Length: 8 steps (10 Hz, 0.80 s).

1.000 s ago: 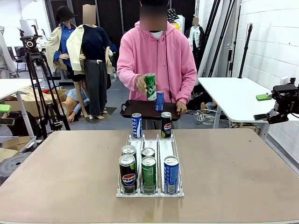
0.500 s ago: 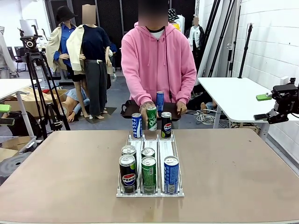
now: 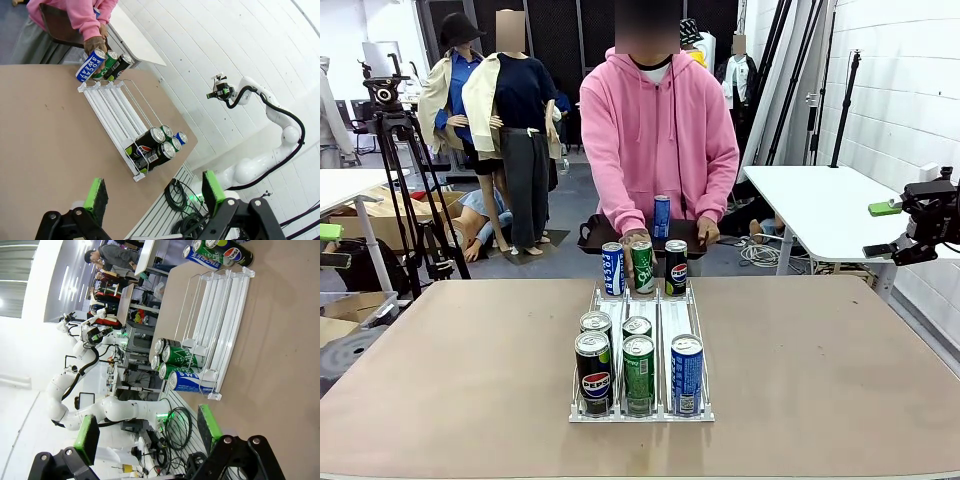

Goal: Retrieve and hand over the desired beverage to the person.
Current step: Pick up another can of the same type that the person held from the Automatic Can Dispenser.

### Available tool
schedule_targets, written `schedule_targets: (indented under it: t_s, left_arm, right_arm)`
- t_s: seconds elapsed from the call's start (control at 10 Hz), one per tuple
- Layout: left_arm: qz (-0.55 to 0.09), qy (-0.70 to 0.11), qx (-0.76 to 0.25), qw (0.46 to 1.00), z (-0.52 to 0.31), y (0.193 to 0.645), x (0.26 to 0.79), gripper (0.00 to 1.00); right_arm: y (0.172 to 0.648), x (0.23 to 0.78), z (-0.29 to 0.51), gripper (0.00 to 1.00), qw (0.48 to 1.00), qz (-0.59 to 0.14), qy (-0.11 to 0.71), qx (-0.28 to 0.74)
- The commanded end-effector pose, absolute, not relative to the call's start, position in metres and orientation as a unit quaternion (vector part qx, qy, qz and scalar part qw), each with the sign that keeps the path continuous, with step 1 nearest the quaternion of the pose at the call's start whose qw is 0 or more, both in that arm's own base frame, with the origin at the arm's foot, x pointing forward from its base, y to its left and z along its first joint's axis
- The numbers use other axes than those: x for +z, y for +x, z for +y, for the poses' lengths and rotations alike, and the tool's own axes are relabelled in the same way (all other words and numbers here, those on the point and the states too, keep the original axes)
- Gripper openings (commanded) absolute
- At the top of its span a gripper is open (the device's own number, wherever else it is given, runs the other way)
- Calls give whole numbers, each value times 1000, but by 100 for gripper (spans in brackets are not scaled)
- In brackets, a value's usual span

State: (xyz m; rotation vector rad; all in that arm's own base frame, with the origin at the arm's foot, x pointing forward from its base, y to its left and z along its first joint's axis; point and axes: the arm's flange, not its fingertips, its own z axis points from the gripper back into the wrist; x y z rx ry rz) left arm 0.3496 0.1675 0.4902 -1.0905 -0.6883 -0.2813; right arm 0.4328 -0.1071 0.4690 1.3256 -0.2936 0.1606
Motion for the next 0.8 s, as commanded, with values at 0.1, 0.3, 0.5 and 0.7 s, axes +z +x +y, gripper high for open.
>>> schedule_targets:
  t_s: [0.1, 0.3, 0.5, 0.7]
  left_arm:
    - [-324, -513, -132, 784, 168, 349, 492, 100]
    - [-324, -513, -132, 784, 168, 349, 492, 100]
    - [-324, -513, -132, 784, 168, 349, 492, 100]
    - [-324, -513, -132, 784, 168, 349, 492, 100]
  right_arm:
    - [434, 467, -106, 100, 776, -139, 612, 71]
    - [434, 467, -106, 100, 776, -139, 612, 71]
    - [434, 467, -106, 100, 776, -139, 612, 71]
    - [434, 467, -106, 100, 776, -139, 612, 71]
